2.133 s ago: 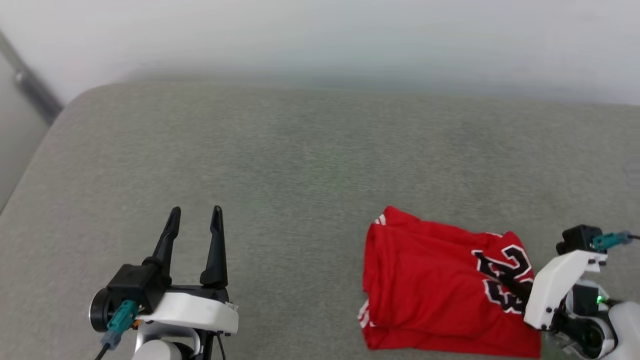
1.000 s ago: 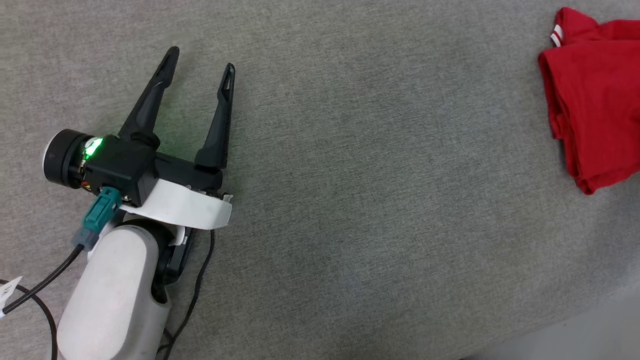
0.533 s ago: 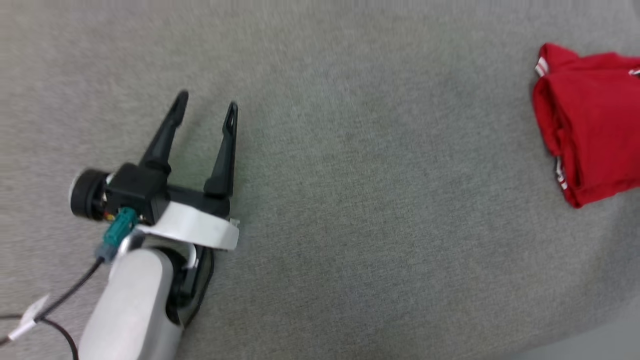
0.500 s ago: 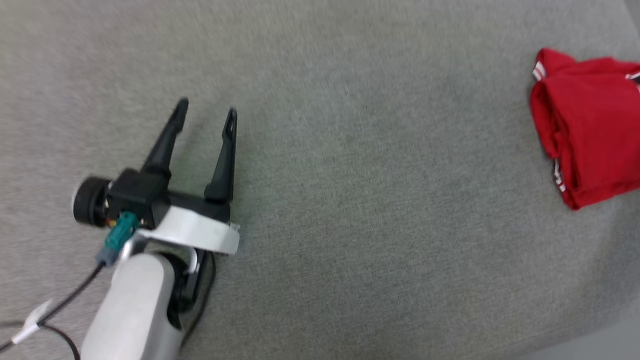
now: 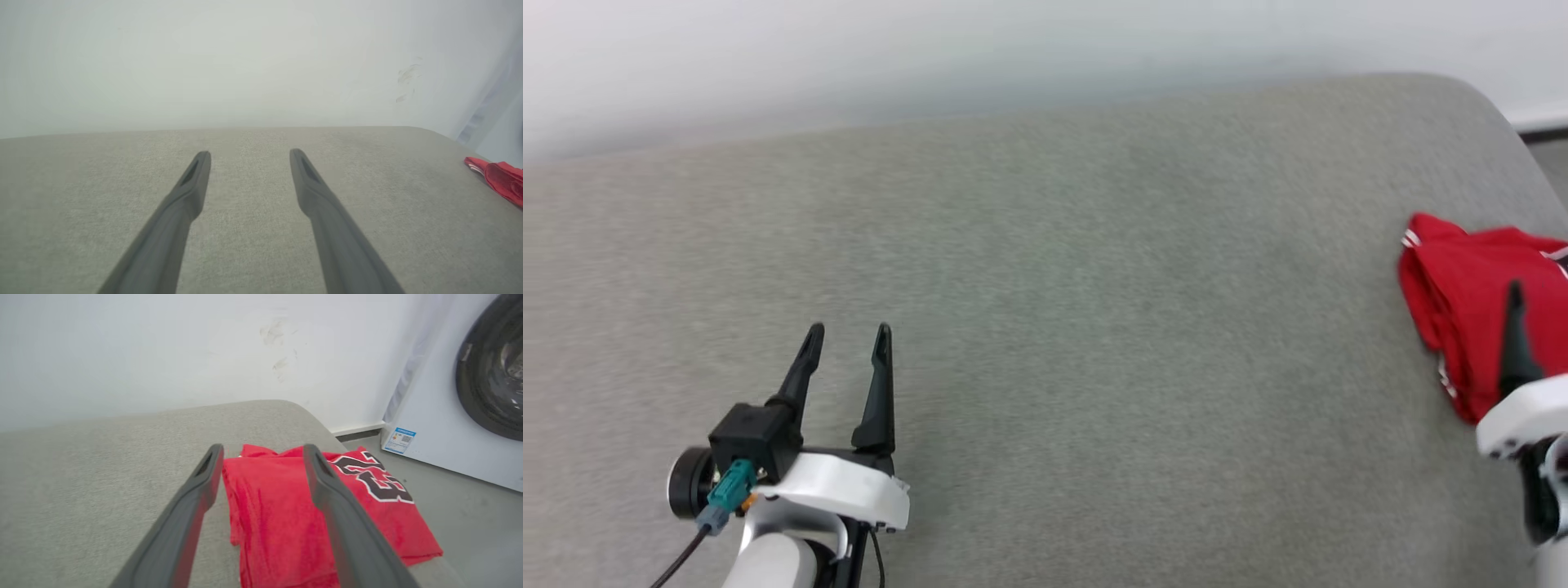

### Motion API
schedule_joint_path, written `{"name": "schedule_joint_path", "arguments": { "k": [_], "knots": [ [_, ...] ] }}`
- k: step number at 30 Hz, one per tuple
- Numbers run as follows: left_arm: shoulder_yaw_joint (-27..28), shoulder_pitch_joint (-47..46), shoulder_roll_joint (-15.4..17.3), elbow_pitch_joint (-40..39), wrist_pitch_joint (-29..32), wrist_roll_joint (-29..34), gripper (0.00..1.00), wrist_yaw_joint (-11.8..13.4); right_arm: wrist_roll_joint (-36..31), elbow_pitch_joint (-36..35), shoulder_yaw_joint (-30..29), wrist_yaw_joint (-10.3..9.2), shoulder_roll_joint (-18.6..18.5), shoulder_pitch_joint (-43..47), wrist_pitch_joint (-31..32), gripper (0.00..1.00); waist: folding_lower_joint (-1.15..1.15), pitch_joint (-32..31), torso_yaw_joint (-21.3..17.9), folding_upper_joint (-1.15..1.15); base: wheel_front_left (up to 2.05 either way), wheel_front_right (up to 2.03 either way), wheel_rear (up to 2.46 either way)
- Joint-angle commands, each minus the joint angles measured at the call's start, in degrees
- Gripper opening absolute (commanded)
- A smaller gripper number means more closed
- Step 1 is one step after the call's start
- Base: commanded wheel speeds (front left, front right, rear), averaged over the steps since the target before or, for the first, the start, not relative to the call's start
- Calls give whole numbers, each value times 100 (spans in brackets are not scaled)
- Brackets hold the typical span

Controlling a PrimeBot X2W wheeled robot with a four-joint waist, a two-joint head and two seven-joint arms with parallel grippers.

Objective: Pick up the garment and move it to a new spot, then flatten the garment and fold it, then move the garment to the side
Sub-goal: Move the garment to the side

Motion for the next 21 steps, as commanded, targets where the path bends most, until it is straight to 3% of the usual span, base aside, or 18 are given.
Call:
{"name": "schedule_joint_path", "arguments": {
  "k": [1, 10, 21],
  "knots": [
    [20, 120, -33, 48, -44, -52, 100, 50, 55, -480, 89, -5, 140, 374, 127, 100, 1, -295, 334, 0, 0, 0, 0],
    [216, 444, -48, 297, -153, -121, 100, 217, 193, -2418, 809, -4, 628, 1582, 775, 100, 1, -658, 702, 0, 0, 0, 0],
    [155, 690, -32, 539, -198, -129, 100, 138, 238, -3469, 1236, -4, 802, 2593, 1143, 100, 1, -1046, 748, 0, 0, 0, 0]
  ]
}}
